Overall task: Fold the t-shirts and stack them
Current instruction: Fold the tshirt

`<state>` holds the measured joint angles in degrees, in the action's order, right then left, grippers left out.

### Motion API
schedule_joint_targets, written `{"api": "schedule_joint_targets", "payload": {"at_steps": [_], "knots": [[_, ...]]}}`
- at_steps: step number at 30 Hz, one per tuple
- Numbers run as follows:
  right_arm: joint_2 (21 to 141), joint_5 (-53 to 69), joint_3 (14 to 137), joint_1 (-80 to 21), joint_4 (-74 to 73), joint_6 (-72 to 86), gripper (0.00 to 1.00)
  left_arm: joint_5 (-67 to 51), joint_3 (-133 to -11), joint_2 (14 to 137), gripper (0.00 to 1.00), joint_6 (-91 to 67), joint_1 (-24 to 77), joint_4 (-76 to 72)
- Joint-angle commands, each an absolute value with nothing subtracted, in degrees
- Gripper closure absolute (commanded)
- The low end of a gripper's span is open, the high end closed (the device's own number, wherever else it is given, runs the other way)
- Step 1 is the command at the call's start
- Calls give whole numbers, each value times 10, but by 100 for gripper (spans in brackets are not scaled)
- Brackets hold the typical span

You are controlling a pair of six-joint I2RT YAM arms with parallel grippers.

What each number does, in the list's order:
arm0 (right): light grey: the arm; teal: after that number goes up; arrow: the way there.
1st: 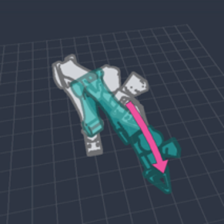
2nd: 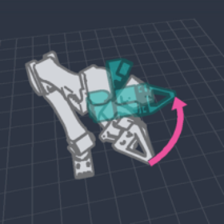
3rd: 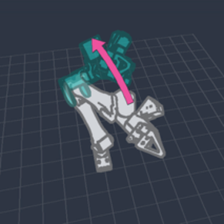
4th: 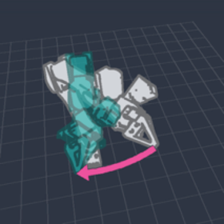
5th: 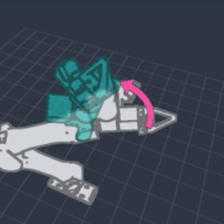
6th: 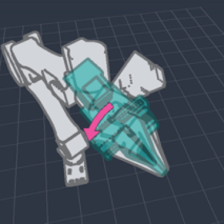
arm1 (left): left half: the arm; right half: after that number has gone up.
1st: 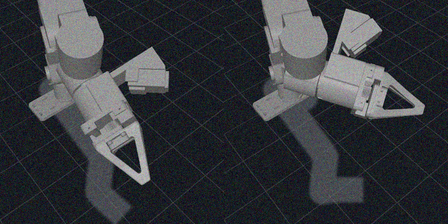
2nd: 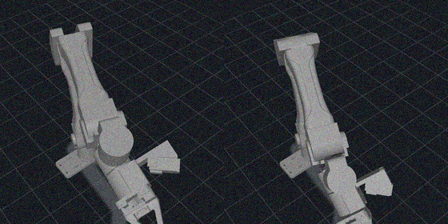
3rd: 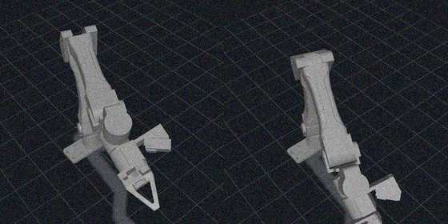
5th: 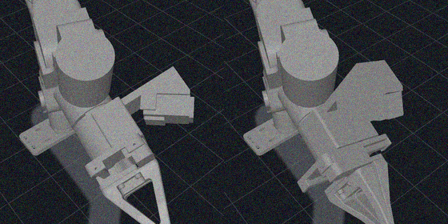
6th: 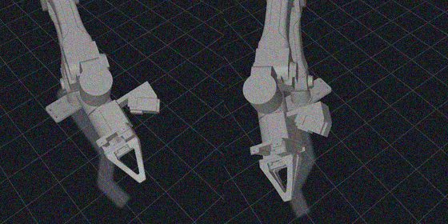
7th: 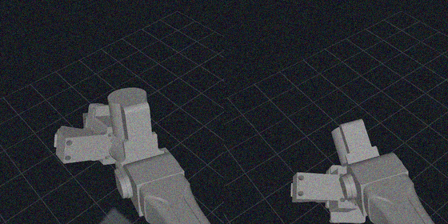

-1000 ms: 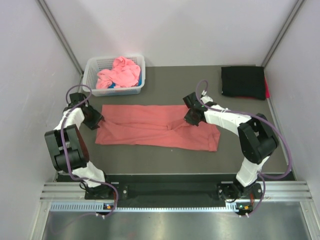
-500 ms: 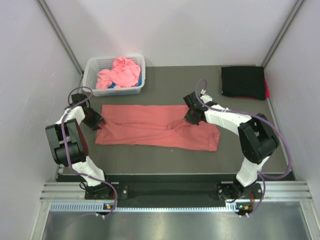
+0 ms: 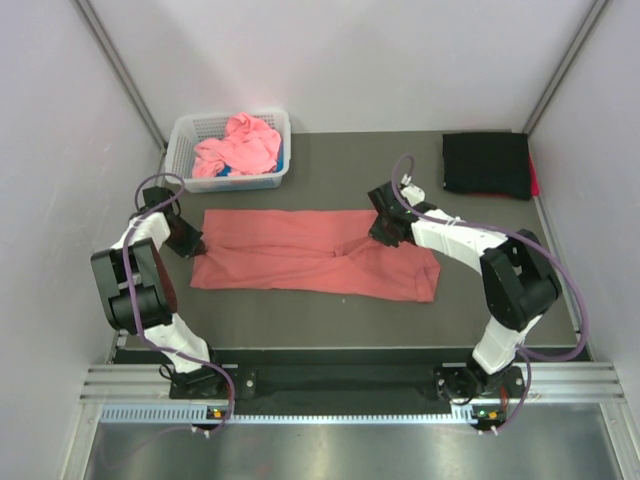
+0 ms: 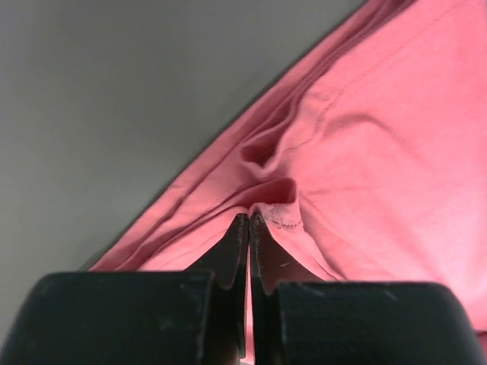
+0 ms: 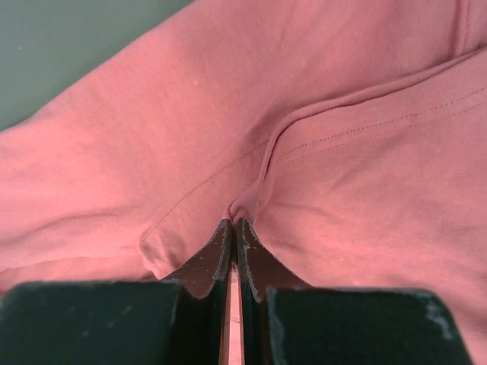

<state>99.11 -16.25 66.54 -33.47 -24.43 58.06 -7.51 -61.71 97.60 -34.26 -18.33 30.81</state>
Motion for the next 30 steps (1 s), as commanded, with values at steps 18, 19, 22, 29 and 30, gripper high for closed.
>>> {"api": "schedule_joint_targets", "payload": {"at_steps": [18,19,22,29,30], "knots": [[1019,-170,732,-331,-182,464,99,3,-616,942,100,-354,-185,293],[1032,-157,747,-331,-186,456,96,-20,-620,948,97,-356,-185,289],[1047,-149,767,-331,-198,420,94,-40,-641,973,88,-362,-185,307],[1013,-93,738,-321,-131,304,61,51,-672,976,78,-348,-185,363],[1009,-85,733,-319,-130,298,59,38,-672,964,78,-337,-184,360]]}}
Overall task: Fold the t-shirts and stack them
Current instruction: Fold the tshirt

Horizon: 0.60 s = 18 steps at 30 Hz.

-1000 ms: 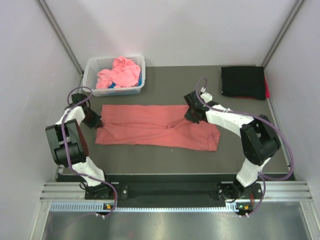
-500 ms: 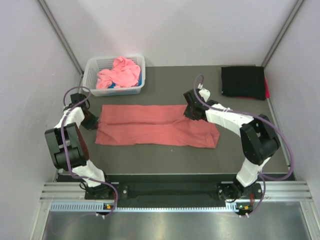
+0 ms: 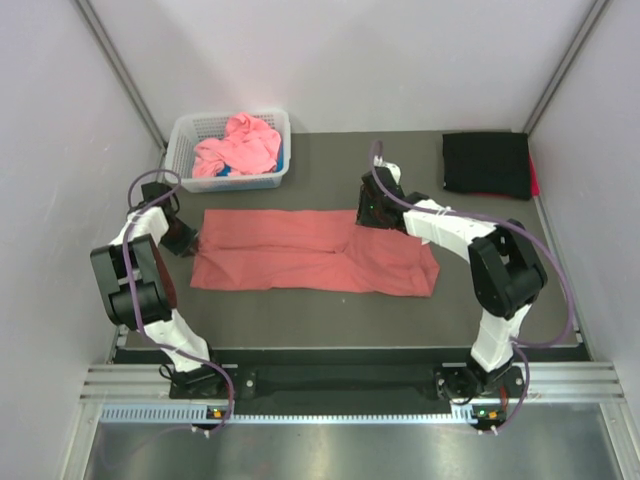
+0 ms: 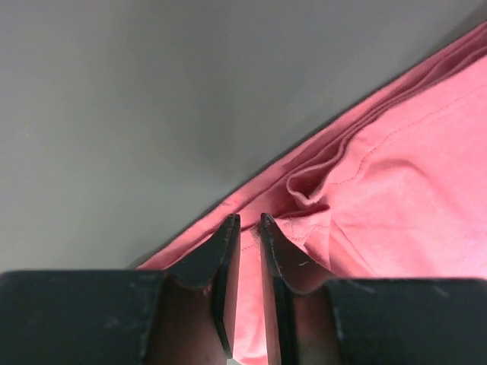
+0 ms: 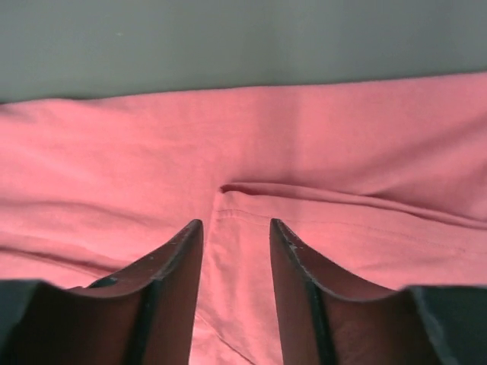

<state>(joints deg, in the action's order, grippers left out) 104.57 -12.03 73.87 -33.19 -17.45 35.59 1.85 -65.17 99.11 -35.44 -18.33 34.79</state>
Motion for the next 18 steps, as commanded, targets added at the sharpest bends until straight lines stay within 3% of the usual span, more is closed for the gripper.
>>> {"api": "schedule_joint_targets", "payload": {"at_steps": [1,7,14,18], "knots": [[997,-68,719,-318,-129,294,57,24,-671,957,78,-331,-183,351],[955,-24,677,-314,-145,303,55,-82,-641,885,66,-289,-121,279],[869,-23,619,-264,-275,336,64,-189,-644,877,66,-307,-5,261],[803,-42,551,-260,-332,363,61,-215,-607,879,65,-326,13,250]]}}
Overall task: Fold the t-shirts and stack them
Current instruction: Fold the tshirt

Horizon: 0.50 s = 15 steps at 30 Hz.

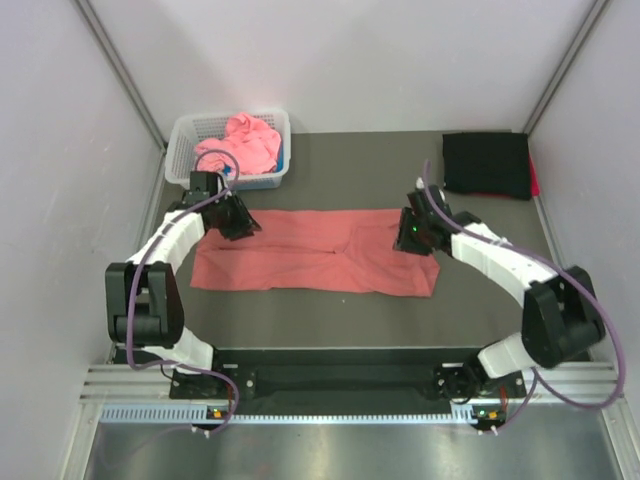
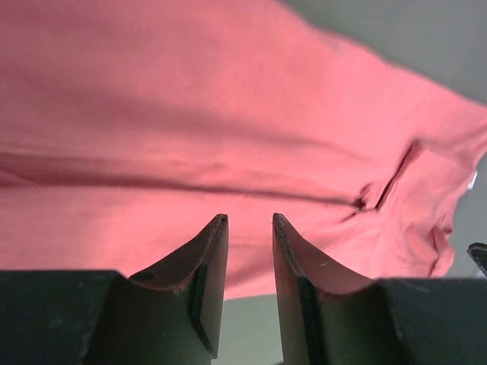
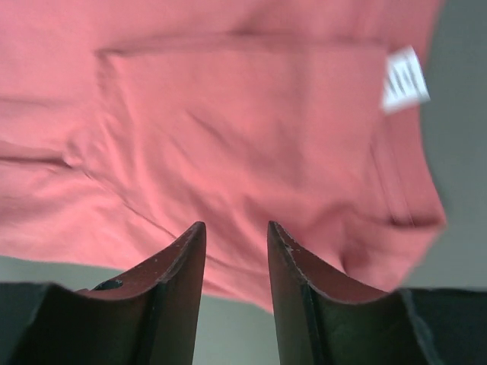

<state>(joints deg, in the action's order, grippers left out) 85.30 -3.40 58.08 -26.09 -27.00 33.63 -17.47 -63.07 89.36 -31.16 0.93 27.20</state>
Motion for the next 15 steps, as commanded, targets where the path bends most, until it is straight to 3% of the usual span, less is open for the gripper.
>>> {"api": "schedule_joint_targets", "payload": {"at_steps": [1,5,15], "knots": [[779,-52,522,-260,-347,367,61,-221,-600,882,65,-325,14,250],[724,-79,472,-250,-373,381,58,-214,-575,890,65,-310,14,278],[715,-5,390,-198,-302,373,55,-20,-568,868,65,-312,11,361]]}}
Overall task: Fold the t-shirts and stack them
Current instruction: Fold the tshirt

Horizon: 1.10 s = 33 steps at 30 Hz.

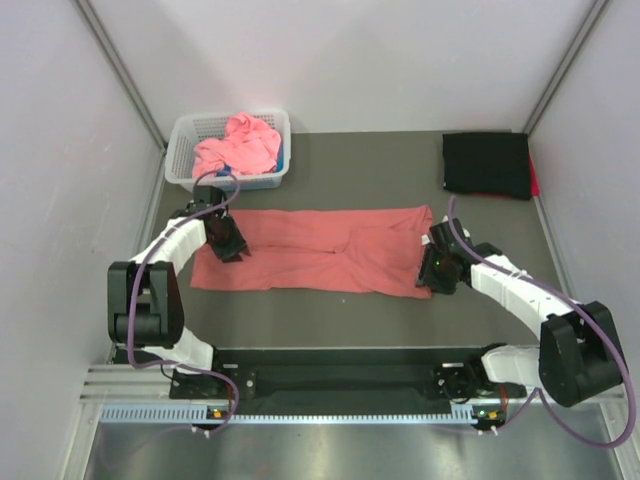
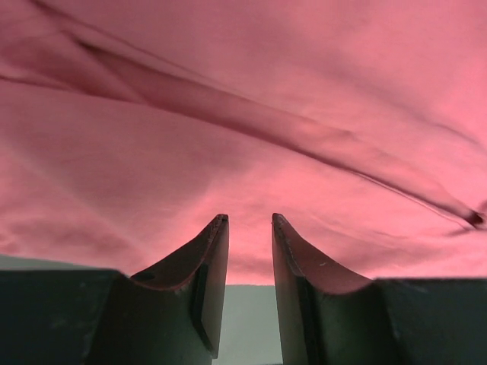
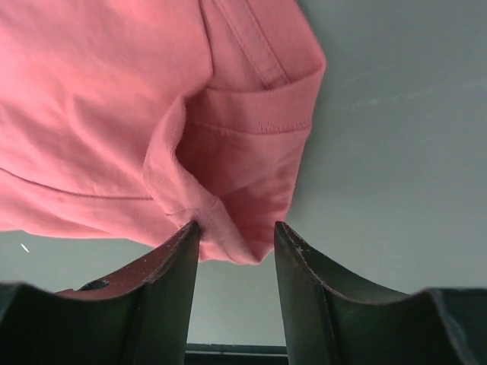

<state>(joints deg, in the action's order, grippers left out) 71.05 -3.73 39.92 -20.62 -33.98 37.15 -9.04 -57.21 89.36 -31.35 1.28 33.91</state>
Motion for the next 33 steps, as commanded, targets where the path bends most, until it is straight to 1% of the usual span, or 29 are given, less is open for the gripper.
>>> {"api": "schedule_joint_targets", "payload": {"at_steps": [1,2,3,5,6,7,9,10,11,13,14,15,21,25,33], "knots": [[718,-3,384,-198,-297,374,56,-5,-563,863,65,-314,4,361],[721,-3,381,-196,-294,374,57,-5,-559,860,65,-322,4,366],[721,-9,376,-193,-293,374,58,23,-556,859,65,-327,-13,372],[718,-12,369,-188,-291,369,66,37,-544,853,65,-334,-42,374],[712,-18,363,-179,-289,367,79,40,-534,852,66,-336,-70,375],[709,-24,360,-175,-289,364,85,39,-528,850,67,-344,-89,378],[700,-31,356,-161,-291,359,94,19,-509,849,69,-348,-144,376],[699,-33,355,-156,-292,355,100,8,-504,851,78,-345,-160,374],[697,-35,353,-155,-291,354,100,-19,-498,852,83,-338,-170,366],[695,-37,352,-150,-287,352,100,-18,-497,860,91,-337,-178,359],[696,-38,352,-150,-288,351,100,-18,-496,863,98,-337,-178,355],[700,-45,353,-149,-287,350,100,-14,-493,867,100,-337,-178,351],[705,-51,362,-141,-296,335,100,43,-508,923,100,-357,-180,364],[700,-68,359,-139,-307,334,99,147,-497,917,100,-395,-188,396],[690,-69,330,-136,-296,340,96,146,-491,853,100,-410,-206,410]]}}
